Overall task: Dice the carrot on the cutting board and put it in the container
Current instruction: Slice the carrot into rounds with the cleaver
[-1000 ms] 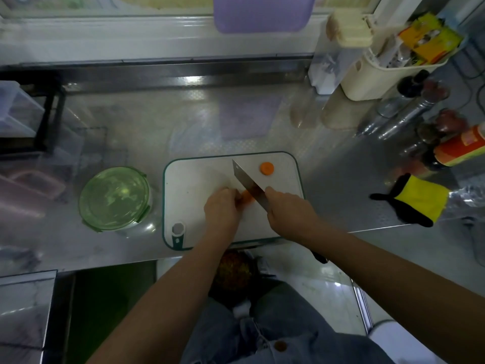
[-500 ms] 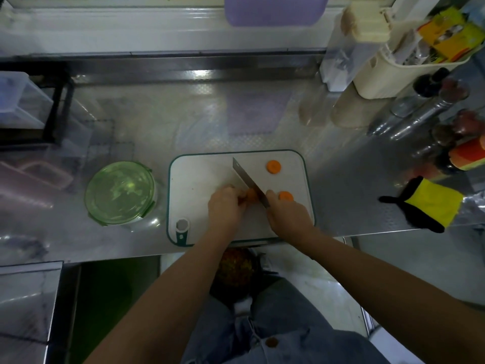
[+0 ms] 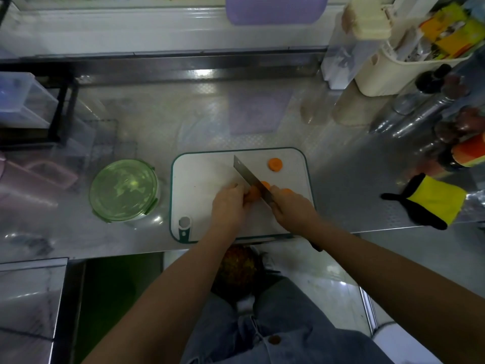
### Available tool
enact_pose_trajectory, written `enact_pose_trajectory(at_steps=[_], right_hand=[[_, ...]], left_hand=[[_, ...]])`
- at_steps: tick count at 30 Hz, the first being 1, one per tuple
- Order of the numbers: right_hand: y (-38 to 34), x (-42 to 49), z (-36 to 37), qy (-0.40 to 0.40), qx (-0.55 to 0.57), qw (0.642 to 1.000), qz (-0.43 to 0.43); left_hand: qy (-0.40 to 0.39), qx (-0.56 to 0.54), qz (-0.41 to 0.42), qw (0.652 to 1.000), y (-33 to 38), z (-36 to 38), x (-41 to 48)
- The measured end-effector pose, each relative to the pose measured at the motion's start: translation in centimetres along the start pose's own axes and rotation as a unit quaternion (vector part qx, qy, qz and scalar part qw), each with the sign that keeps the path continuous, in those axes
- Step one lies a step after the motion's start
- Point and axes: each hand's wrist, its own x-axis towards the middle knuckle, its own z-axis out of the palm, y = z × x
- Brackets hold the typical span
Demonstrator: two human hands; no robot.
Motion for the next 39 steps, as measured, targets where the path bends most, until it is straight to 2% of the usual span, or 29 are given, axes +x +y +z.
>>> enact_pose_trajectory(at_steps=[3, 6, 11, 14, 18, 23, 39], right_hand=[[0.5, 0.5, -0.8, -0.019, 0.028, 0.999, -0.01], [-0.4, 0.3, -1.3, -0.015, -0.016, 1.0, -0.021], [-2.5, -0.8, -1.2, 0.0, -0.075, 0.997, 0.027], [-2.9, -0.6, -2.3, -0.016, -0.095, 0.995, 0.007], [-2.6, 0.5, -4.9, -0.044, -0.049, 0.998, -0.001], [-2.5, -0.2, -7.0, -0.011, -0.01, 1.0, -0.007], [-2.9, -1.6, -6.0, -0.001, -0.024, 1.0, -0.006]], left_hand=[[0.006, -0.008, 0.011, 1.0, 0.0, -0.1, 0.2], [0.008, -0.01, 0.005, 1.0, 0.0, 0.0, 0.2], [0.012, 0.012, 0.007, 1.0, -0.2, 0.3, -0.4], [0.016, 0.016, 0.014, 1.0, -0.1, 0.2, -0.4], [0.015, 0.019, 0.022, 0.999, -0.1, 0.4, -0.3], [0.026, 0.005, 0.024, 0.999, -0.4, 0.3, -0.2], [0.013, 0.002, 0.019, 1.0, -0.4, 0.0, 0.0]])
